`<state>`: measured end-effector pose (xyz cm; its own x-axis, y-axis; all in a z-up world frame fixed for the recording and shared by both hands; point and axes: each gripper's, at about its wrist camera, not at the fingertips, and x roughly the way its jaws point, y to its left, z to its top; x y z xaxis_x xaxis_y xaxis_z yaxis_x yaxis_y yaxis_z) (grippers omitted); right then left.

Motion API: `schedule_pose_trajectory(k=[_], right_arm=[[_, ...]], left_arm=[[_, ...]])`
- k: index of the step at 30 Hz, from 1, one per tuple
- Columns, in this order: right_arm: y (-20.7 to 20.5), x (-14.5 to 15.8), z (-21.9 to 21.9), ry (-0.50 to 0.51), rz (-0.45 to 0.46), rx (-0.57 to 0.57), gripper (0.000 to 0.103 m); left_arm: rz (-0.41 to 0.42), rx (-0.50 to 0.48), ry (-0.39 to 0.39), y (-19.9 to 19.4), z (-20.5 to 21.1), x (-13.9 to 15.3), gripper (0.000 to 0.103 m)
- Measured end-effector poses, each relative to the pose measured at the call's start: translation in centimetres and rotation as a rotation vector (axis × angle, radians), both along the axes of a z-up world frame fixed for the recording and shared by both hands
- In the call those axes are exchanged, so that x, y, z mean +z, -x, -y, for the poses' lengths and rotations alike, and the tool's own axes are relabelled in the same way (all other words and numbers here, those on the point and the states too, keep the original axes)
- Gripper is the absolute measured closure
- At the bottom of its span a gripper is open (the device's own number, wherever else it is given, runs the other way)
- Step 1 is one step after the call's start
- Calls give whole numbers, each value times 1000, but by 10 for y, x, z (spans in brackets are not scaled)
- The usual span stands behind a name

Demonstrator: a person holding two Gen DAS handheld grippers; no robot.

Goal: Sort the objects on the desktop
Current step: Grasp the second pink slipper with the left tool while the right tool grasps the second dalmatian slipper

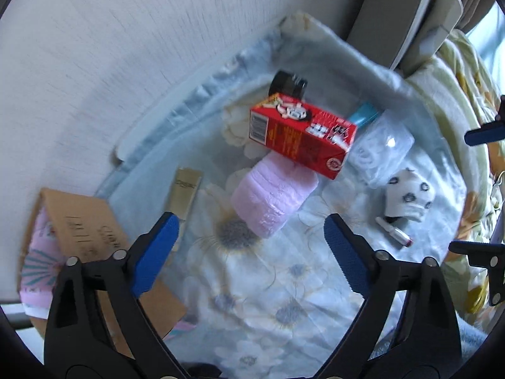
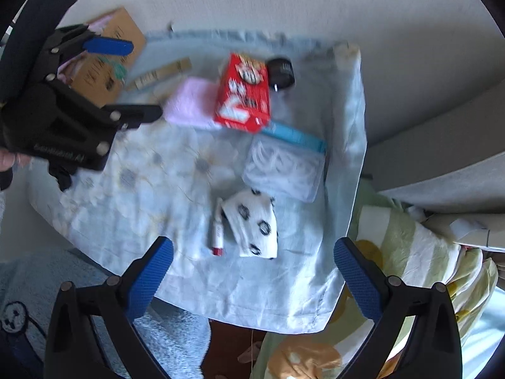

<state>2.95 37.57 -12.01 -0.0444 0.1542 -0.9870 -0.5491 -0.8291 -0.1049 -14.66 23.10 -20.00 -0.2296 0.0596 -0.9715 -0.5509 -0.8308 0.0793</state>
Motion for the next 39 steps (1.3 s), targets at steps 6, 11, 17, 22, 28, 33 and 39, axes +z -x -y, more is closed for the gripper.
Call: schedule_pose_trajectory(k=[6, 11, 17, 22, 28, 33, 39], right_arm=[[-4, -38, -11, 37, 66, 17, 12], [-1, -57, -17, 68, 88, 35, 34], [-1, -68, -23, 126, 92, 32, 73], [-1, -74, -18, 122, 136, 56, 76], [-5, -69, -18, 110, 122, 22, 78], [-13, -57, -16, 106, 82, -31, 79], [0, -46, -11, 91, 48, -166, 79]], left_arm=[[48, 22, -18, 9, -1, -31, 11], [55, 37, -25, 17, -2, -45, 25], [127, 52, -61, 16, 0, -55, 50], [124, 29, -34, 12, -1, -56, 52], [118, 34, -40, 7, 3, -48, 62], [76, 17, -12, -1, 5, -31, 66], [44, 27, -29, -11, 17, -7, 66]])
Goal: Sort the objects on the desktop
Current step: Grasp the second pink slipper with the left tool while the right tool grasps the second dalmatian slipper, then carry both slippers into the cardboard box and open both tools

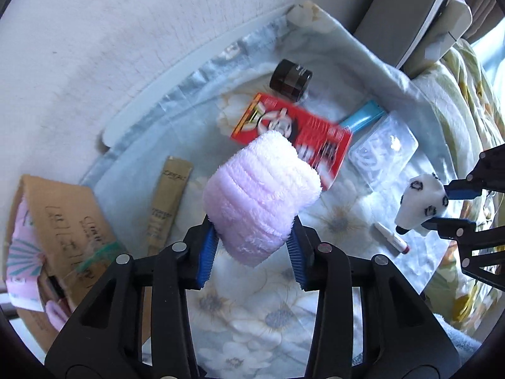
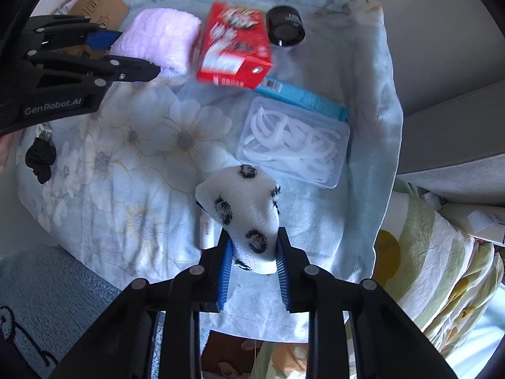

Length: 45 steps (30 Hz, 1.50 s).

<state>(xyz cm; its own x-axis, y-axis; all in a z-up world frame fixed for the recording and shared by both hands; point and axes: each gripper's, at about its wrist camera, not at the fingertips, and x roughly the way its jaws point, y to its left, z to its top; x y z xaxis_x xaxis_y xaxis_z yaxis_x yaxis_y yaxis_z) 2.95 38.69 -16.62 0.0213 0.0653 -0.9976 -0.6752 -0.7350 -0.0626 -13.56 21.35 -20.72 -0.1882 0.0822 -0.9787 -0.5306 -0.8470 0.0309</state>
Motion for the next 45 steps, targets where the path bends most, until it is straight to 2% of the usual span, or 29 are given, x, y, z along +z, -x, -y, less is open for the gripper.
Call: schedule_pose_trajectory(k=[8, 13, 20, 23, 36, 45], right_arm=[[9, 20, 4, -28, -29, -32, 79], [18, 36, 10, -44, -50, -58, 79], [40, 67, 9, -80, -57, -52, 79], [49, 77, 9, -103, -57, -38, 79], [145, 116, 11, -173, -95, 107, 79], [222, 131, 13, -187, -112, 198, 79]], left_arm=[[-32, 27, -34, -6, 25, 28, 66], [-58, 33, -44, 6, 30, 53, 66], [-87, 85, -72, 4, 59, 86, 66], [-100, 104, -80, 9, 68, 89, 66], [-169, 234, -87, 14, 148, 129, 66], [-181, 360, -71, 16, 220, 135, 66]])
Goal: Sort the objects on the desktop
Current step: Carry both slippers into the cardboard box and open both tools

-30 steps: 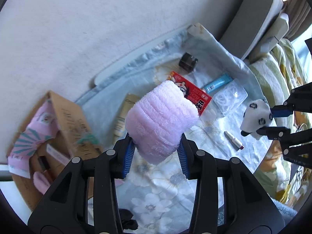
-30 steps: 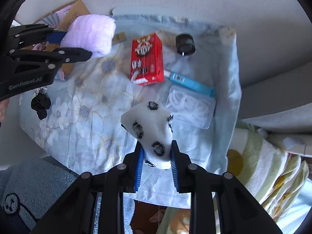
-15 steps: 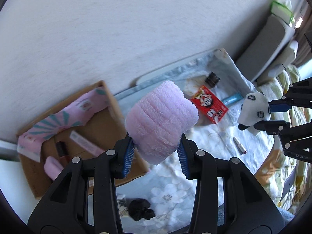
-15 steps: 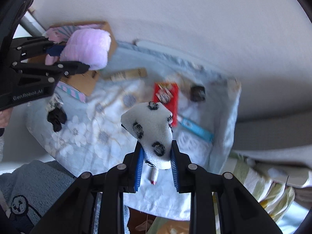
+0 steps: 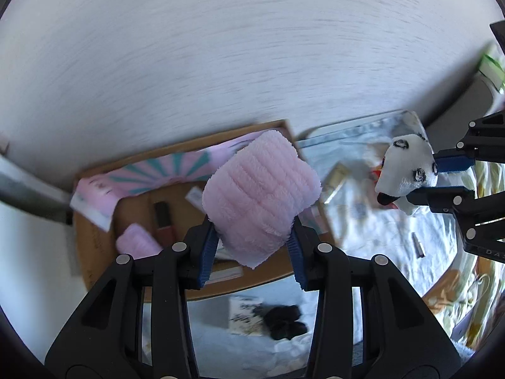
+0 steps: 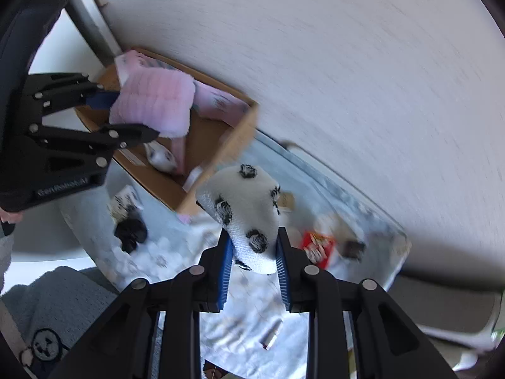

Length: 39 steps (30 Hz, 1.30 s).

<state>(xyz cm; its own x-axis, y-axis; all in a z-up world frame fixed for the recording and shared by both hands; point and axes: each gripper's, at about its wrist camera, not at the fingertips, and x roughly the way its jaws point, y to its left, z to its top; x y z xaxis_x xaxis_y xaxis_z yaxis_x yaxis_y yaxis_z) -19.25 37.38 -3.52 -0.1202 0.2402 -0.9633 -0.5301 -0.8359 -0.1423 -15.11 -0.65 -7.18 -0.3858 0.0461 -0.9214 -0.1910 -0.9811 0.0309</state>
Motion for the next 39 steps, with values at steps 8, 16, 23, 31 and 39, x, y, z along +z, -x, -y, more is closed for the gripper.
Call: schedule_pose_trajectory(k=[8, 16, 23, 31, 39], right_arm=[[66, -9, -1, 45, -23, 14, 79], [119, -37, 6, 114, -8, 11, 79], [137, -59, -1, 149, 22, -48, 79], [148, -74, -9, 162, 76, -84, 74], [143, -79, -14, 120, 99, -138, 28]], left_arm=[[39, 91, -36, 2, 63, -13, 66], [99, 143, -32, 10, 99, -36, 66], [120, 143, -41, 18, 117, -49, 66], [128, 175, 0, 29, 126, -56, 19], [109, 196, 58, 31, 137, -52, 18]])
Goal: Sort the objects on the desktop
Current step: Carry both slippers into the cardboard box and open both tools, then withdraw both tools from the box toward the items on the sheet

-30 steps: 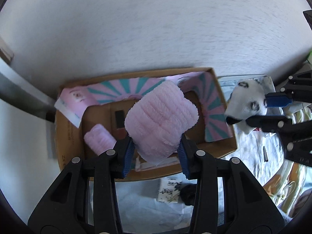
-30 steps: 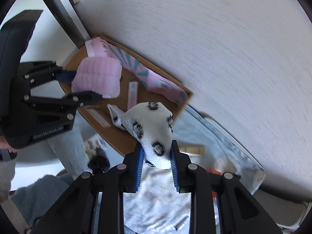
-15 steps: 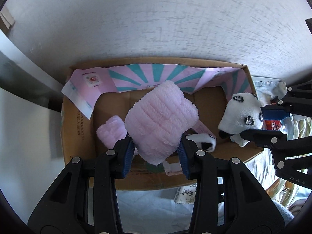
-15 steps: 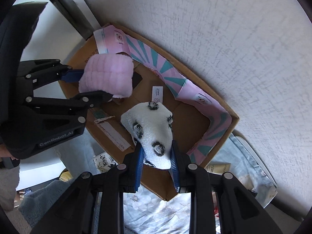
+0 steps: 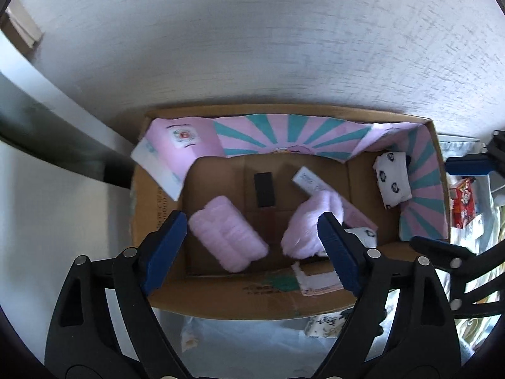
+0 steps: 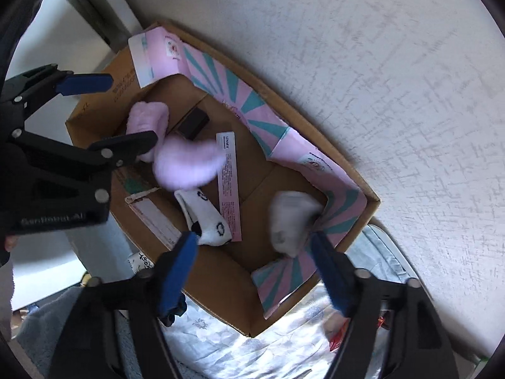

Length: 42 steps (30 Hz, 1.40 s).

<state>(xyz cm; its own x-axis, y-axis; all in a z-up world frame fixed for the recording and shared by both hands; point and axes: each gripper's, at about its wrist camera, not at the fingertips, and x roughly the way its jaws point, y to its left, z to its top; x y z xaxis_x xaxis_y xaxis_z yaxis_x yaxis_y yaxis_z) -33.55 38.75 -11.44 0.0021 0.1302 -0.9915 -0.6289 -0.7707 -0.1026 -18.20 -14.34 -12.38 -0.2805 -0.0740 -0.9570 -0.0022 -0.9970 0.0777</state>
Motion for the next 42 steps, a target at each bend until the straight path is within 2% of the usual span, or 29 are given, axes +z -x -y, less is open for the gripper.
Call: schedule_pose_trajectory(k=[8, 26, 33, 42], right_arm=[[-2, 2, 0, 5, 5, -73, 27], [-25, 32, 22, 0, -74, -202, 27], [-48, 46, 30, 17, -150, -285, 27], [-97, 57, 43, 9, -185, -396, 20]], left_arm=[[2, 14, -10, -7, 5, 5, 18], [-69, -81, 40, -41, -17, 43, 18], [-90, -136, 70, -53, -37, 53, 18], [-98, -215, 46, -61, -83, 55, 18]])
